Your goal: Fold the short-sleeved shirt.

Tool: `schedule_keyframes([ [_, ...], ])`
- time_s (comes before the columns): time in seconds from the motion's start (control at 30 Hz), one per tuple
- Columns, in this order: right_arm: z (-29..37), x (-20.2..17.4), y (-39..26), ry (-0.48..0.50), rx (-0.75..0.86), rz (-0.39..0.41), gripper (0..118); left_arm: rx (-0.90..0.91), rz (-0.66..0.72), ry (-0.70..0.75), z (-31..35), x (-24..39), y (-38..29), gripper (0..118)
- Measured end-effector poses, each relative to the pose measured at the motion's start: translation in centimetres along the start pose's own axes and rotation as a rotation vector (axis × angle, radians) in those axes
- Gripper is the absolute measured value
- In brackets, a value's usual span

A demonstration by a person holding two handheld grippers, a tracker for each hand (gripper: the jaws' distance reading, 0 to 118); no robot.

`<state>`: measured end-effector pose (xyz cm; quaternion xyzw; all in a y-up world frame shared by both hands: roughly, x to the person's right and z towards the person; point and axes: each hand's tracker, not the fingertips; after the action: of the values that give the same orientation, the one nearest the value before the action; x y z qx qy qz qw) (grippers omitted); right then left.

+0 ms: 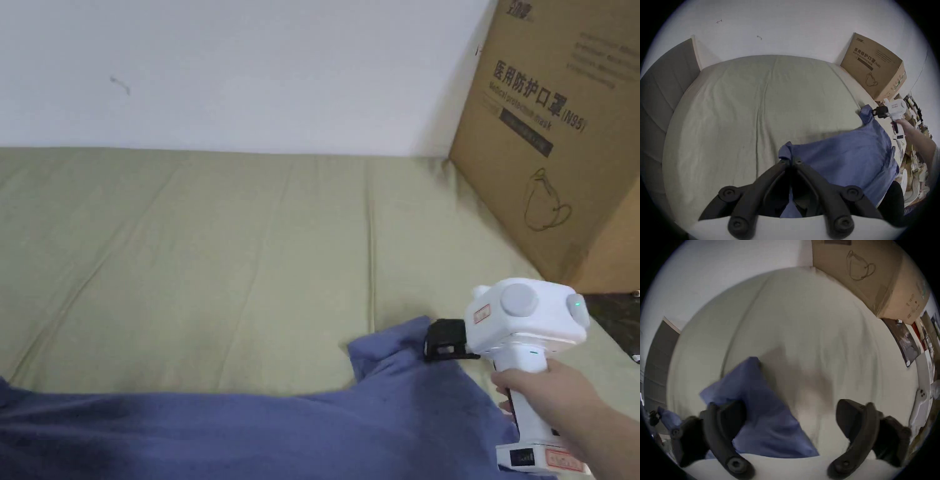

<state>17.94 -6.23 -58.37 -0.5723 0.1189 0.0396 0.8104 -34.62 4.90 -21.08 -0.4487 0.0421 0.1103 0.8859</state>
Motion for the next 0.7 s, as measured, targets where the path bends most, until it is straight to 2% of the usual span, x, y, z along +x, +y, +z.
schedule_keyframes([
  [0.07,-0.6,-0.8,-0.1,-0.012,-0.018,0.076,87,-0.018,0.001,0.009,-0.6,-0.2,-0.2,0],
  [0.1,0.5,-2.2,-0.8,-0.047,-0.014,0.111,84,-0.026,0.003,0.015,-0.9,-0.3,-0.4,0],
  [0.13,1.1,-2.6,-1.0,-0.051,0.011,0.128,73,-0.033,0.006,0.017,-1.1,-0.4,-0.5,0],
  [0.17,1.7,-2.9,-1.1,0.000,0.019,0.130,51,-0.038,0.013,0.017,-1.4,-0.5,-0.7,0],
  [0.2,2.3,-3.4,-1.4,0.036,0.018,0.133,14,-0.042,0.022,0.017,-1.6,-0.6,-0.9,0],
  [0.23,3.0,-4.1,-1.8,0.057,0.015,0.142,1,-0.041,0.032,0.018,-1.7,-0.6,-1.1,0],
  [0.3,4.2,-4.5,-2.5,0.118,0.029,0.130,1,-0.033,0.053,0.021,-1.7,-0.8,-1.6,0],
  [0.4,7.1,-3.7,-3.1,0.107,0.126,0.081,1,0.004,0.094,0.016,-1.0,-1.4,-2.1,0],
  [0.5,11.1,-1.8,-3.6,0.182,0.239,-0.005,1,0.082,0.091,0.022,0.8,-1.0,-2.3,0],
  [0.7,18.7,1.6,-7.8,0.245,0.363,-0.102,1,0.202,0.084,-0.007,5.4,0.1,-2.5,0],
])
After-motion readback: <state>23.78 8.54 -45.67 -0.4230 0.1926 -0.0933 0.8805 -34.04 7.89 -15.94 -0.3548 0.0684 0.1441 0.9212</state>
